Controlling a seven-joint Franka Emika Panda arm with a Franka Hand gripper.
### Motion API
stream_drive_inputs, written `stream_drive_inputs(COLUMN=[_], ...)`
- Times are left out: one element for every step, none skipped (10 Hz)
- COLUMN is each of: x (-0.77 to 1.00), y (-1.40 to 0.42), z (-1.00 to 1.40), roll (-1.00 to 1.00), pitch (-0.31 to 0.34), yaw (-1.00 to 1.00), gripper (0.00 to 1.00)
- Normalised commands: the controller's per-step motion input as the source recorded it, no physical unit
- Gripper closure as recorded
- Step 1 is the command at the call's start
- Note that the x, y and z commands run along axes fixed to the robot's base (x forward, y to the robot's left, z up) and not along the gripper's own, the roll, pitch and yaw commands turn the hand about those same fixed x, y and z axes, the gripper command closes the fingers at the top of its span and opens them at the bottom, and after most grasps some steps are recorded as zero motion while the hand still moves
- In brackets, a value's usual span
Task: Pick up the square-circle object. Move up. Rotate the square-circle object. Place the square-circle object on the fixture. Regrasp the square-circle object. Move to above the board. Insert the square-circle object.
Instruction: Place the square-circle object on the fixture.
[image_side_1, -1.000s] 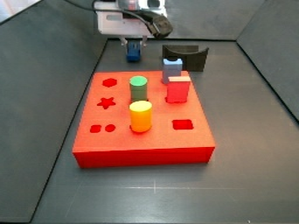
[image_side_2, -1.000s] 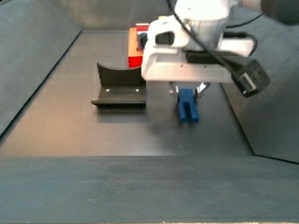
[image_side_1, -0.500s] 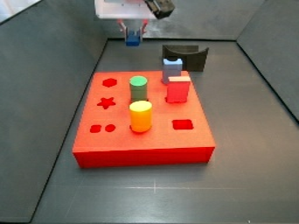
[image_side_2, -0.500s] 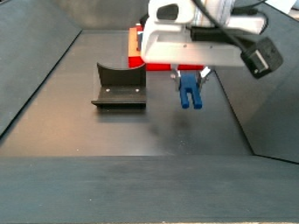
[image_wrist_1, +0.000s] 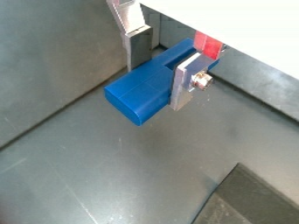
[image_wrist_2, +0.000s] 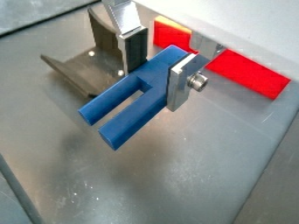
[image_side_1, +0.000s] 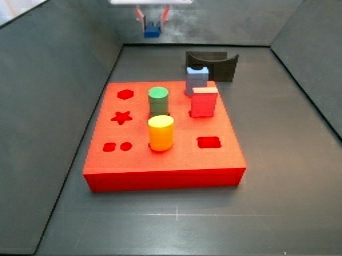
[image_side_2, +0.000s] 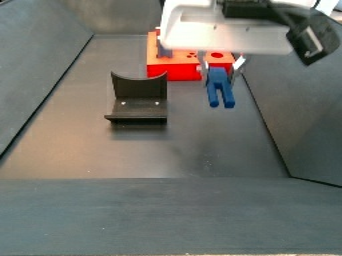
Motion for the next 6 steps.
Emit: stream_drive_inputs(x=[-0.03, -0.04, -0.04, -0.03, -0.03, -0.02], y=[0.0, 0.0, 0.0, -0.01, 0.0, -0.01], z=[1.0, 1.0, 0.95, 0.83, 0.71, 0.59], roll=[0.14, 0.14, 0.15, 0.16, 0.17, 0.17], pitch=[0.073, 0.08, 0.082, 0.089, 0.095, 0.1], yaw=[0.0, 0.01, 0.02, 0.03, 0.04, 0.04], gripper=[1.0, 1.0, 1.0, 1.0, 1.0, 1.0])
